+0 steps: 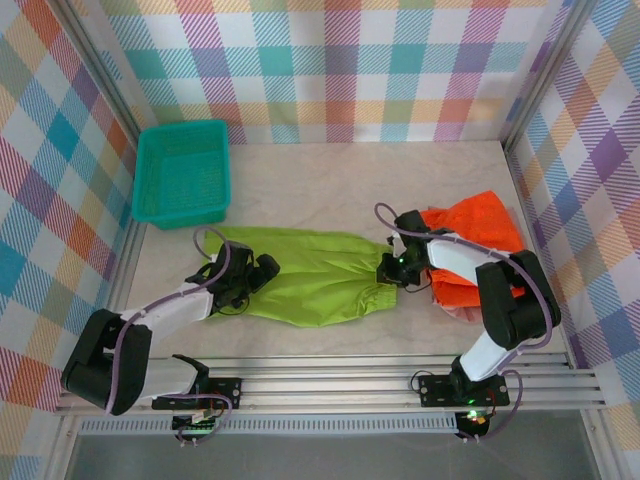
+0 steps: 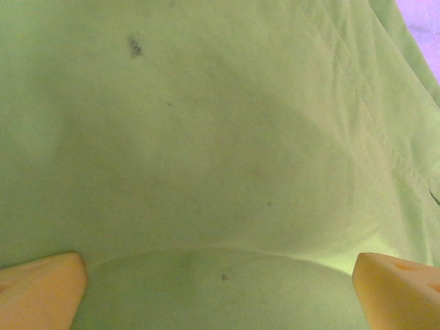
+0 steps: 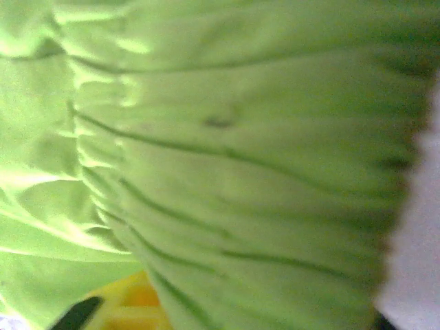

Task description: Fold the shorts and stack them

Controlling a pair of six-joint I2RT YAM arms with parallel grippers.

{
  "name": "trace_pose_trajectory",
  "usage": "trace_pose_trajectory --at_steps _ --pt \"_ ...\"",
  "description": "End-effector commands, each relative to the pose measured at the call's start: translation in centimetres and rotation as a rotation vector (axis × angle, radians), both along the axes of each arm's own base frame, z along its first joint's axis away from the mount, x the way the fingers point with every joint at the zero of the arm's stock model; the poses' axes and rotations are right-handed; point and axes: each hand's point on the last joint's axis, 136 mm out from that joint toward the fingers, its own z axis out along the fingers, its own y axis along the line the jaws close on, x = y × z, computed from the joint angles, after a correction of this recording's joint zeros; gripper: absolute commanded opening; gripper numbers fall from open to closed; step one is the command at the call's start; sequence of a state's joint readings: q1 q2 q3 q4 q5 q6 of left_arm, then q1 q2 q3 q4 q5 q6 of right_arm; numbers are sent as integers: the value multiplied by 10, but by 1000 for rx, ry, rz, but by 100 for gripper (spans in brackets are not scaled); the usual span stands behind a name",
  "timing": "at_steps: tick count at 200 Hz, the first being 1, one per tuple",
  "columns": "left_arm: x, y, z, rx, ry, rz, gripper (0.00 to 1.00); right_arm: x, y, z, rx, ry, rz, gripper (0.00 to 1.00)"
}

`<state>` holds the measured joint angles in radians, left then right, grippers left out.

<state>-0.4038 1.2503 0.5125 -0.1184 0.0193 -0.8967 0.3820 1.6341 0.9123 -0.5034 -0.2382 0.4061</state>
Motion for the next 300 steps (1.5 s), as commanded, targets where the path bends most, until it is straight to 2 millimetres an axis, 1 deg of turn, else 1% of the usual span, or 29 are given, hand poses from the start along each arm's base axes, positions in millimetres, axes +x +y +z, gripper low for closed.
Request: trace_pose_trajectory --at_steps 1,7,12,33,61,80,90,108,121,131,148,163,186,191,199,210,215,220,249,267,300 --pt "-15 14 5 77 25 1 100 5 -11 0 -107 -20 44 4" --pt "-12 15 16 79 -6 4 100 7 -14 4 -128 -32 54 2" --pt "-16 19 19 94 -1 6 100 9 -15 9 -145 -41 63 0" --pt "-16 27 44 99 -64 30 100 17 -21 36 -214 -103 108 0" --pt "-18 34 59 88 -108 55 100 24 -33 84 -319 -177 164 0" --pt "-19 35 64 80 -123 57 100 27 -46 117 -397 -222 196 0" --pt "-19 35 65 76 -128 58 100 28 -55 131 -449 -237 215 0" --pt "-18 32 66 64 -130 52 100 34 -79 156 -600 -269 234 0" --pt "-17 30 67 51 -133 51 100 38 -97 171 -714 -282 245 0" --pt "-16 28 68 38 -135 48 100 41 -107 181 -784 -289 255 0" --pt "-16 25 68 21 -135 45 100 50 -116 199 -869 -307 262 0" --pt "-15 19 67 -3 -131 29 100 59 -119 214 -912 -318 257 0" --pt "-14 12 65 -37 -117 13 100 73 -118 231 -954 -334 244 0" --pt "-14 10 66 -46 -118 11 100 76 -120 236 -985 -340 239 0" --pt "-14 7 65 -62 -113 10 100 80 -117 238 -995 -345 240 0" --pt "-12 1 65 -92 -115 7 97 85 -110 240 -1008 -352 252 0" --pt "-14 -2 62 -100 -100 3 95 87 -108 239 -1015 -353 257 0" --pt "-8 -8 69 -126 -132 -3 94 88 -104 239 -1023 -353 265 0" --pt "-2 -28 66 -168 -120 -32 85 93 -82 234 -1040 -336 275 0" --pt "1 -41 61 -185 -110 -53 81 94 -62 231 -1035 -337 284 0" --pt "4 -66 50 -193 -89 -92 75 94 -25 217 -1042 -324 331 0"
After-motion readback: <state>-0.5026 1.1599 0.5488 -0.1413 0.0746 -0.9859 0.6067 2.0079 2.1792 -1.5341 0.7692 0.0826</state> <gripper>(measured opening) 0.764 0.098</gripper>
